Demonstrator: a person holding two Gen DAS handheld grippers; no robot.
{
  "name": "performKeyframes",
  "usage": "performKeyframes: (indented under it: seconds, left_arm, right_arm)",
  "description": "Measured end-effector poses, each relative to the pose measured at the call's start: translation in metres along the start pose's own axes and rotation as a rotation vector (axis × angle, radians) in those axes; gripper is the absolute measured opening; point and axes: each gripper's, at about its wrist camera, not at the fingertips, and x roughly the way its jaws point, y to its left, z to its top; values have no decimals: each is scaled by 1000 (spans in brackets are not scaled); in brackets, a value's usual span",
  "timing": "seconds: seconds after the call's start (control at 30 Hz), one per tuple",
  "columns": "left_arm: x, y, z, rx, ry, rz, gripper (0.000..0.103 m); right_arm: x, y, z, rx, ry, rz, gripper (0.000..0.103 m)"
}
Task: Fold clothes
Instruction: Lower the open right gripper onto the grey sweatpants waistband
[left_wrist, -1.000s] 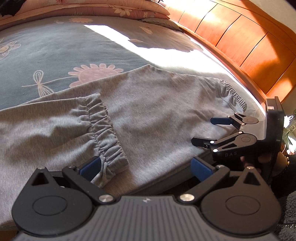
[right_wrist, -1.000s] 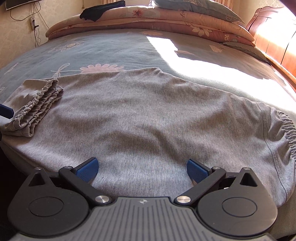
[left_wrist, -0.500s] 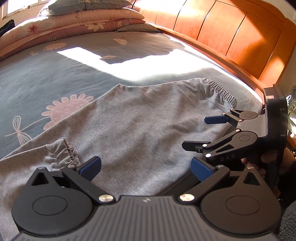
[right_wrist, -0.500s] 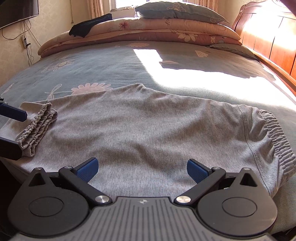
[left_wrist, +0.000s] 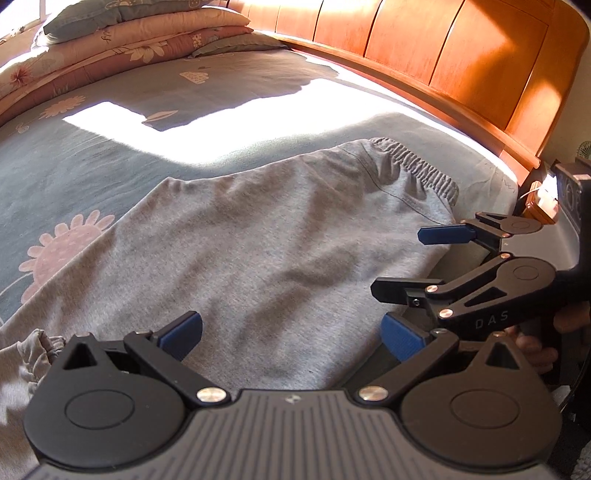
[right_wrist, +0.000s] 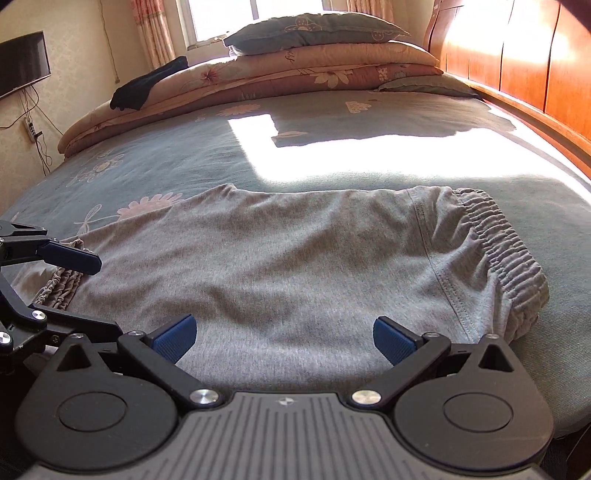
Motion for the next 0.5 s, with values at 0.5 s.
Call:
performKeyframes:
  seconds: [0.5]
  left_arm:
    - [58, -15, -13, -34, 86, 29, 102]
  right_arm:
    - [-21, -138, -29, 564, -103, 142, 103]
